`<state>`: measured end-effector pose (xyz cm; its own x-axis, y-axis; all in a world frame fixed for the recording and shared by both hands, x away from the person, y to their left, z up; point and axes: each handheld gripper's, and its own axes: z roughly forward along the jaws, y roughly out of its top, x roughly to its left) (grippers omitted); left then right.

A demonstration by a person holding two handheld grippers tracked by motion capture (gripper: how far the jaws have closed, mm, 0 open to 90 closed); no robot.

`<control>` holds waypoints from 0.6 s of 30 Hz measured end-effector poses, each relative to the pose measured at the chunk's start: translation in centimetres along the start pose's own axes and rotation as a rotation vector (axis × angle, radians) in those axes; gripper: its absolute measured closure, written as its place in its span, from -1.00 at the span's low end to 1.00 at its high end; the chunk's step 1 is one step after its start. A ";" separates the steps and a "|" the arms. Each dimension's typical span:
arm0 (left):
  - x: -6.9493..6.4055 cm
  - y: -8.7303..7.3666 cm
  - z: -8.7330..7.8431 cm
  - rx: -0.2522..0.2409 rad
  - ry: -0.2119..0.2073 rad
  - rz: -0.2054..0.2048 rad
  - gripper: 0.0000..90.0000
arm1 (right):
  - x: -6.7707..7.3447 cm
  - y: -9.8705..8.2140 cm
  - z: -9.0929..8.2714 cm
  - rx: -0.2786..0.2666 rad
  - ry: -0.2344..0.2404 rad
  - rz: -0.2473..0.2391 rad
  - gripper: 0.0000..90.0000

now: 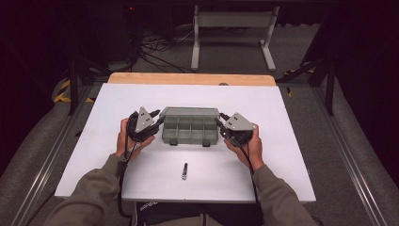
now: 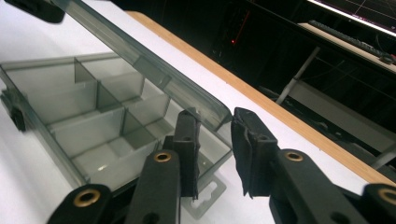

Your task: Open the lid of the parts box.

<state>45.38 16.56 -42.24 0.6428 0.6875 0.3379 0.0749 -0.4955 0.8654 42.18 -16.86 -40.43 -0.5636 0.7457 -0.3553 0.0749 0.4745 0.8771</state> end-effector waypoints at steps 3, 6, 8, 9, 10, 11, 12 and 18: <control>0.4 0.5 0.2 -0.004 -0.002 0.004 0.52 | -0.3 0.4 0.3 0.008 0.009 -0.005 0.54; 0.6 0.8 0.4 -0.004 -0.014 0.003 0.59 | -0.8 0.6 0.4 0.001 0.016 0.012 0.55; 0.8 1.2 0.6 -0.004 -0.023 0.011 0.65 | -1.1 0.8 0.5 0.001 0.014 0.019 0.55; 0.9 1.3 0.7 -0.002 -0.017 0.019 0.64 | -1.3 1.0 0.6 0.002 0.014 0.023 0.55; 0.9 1.4 0.7 -0.005 -0.016 0.020 0.64 | -1.5 1.1 0.6 0.004 0.016 0.025 0.56; 1.0 1.5 0.8 0.003 -0.018 0.021 0.64 | -1.7 1.3 0.7 0.005 0.017 0.027 0.56; 1.0 1.5 0.8 0.003 -0.018 0.021 0.64 | -1.8 1.4 0.8 0.006 0.016 0.027 0.56; 2.0 2.1 1.2 0.006 -0.032 0.000 0.67 | -2.6 2.2 1.4 0.010 0.023 0.055 0.60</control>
<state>47.79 16.26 -40.21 0.6671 0.6699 0.3260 0.0795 -0.4992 0.8629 44.93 -17.11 -38.01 -0.5772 0.7599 -0.2991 0.1146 0.4380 0.8916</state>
